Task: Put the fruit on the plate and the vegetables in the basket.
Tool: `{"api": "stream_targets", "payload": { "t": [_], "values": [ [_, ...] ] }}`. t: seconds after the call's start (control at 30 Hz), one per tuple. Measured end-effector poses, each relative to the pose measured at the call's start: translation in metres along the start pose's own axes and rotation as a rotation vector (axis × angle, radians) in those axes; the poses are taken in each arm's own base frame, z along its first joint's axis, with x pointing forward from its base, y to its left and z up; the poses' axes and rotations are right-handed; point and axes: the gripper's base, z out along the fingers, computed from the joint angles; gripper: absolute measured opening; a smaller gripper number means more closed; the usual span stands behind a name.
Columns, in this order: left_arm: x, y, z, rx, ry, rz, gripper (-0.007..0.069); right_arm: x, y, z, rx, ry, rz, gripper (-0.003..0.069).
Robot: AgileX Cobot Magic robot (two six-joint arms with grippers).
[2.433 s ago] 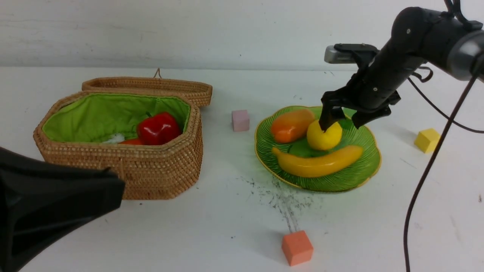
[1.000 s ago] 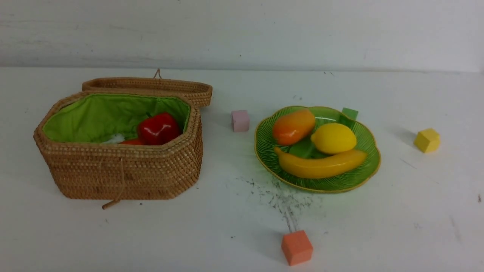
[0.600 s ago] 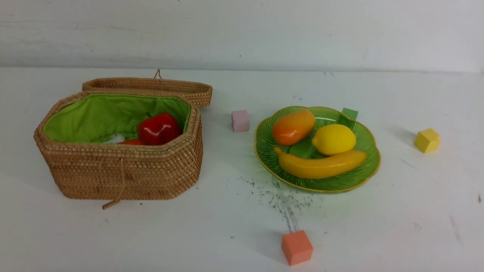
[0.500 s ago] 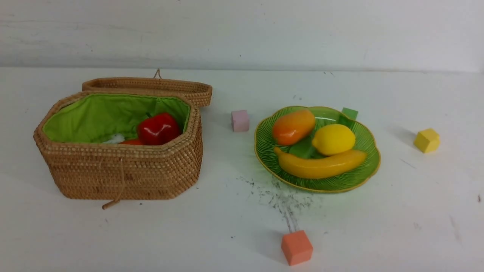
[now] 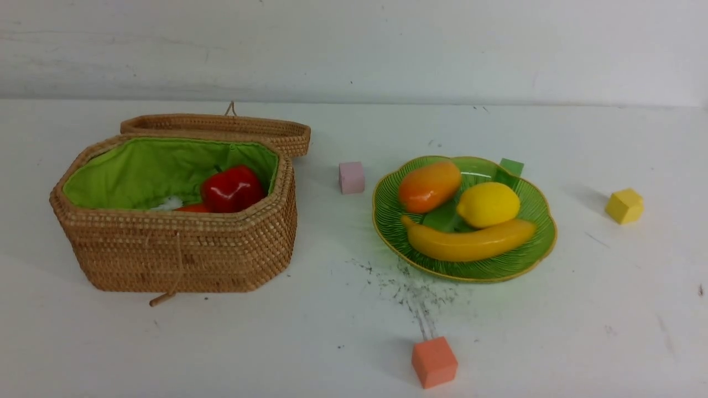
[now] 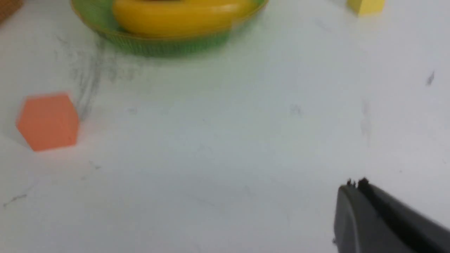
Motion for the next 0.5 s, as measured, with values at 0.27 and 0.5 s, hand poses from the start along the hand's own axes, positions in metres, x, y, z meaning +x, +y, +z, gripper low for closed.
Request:
{"api": "stream_targets", "payload": {
  "t": [0.27, 0.5],
  "values": [
    [0.0005, 0.0001, 0.0, -0.001, 0.006, 0.0, -0.0013, -0.0005, -0.0003, 0.0006, 0.004, -0.019, -0.008, -0.0018],
    [0.0007, 0.0001, 0.0, -0.002, 0.008, 0.0, -0.0013, -0.0005, -0.0003, 0.0007, 0.004, -0.022, -0.009, -0.0016]
  ]
}}
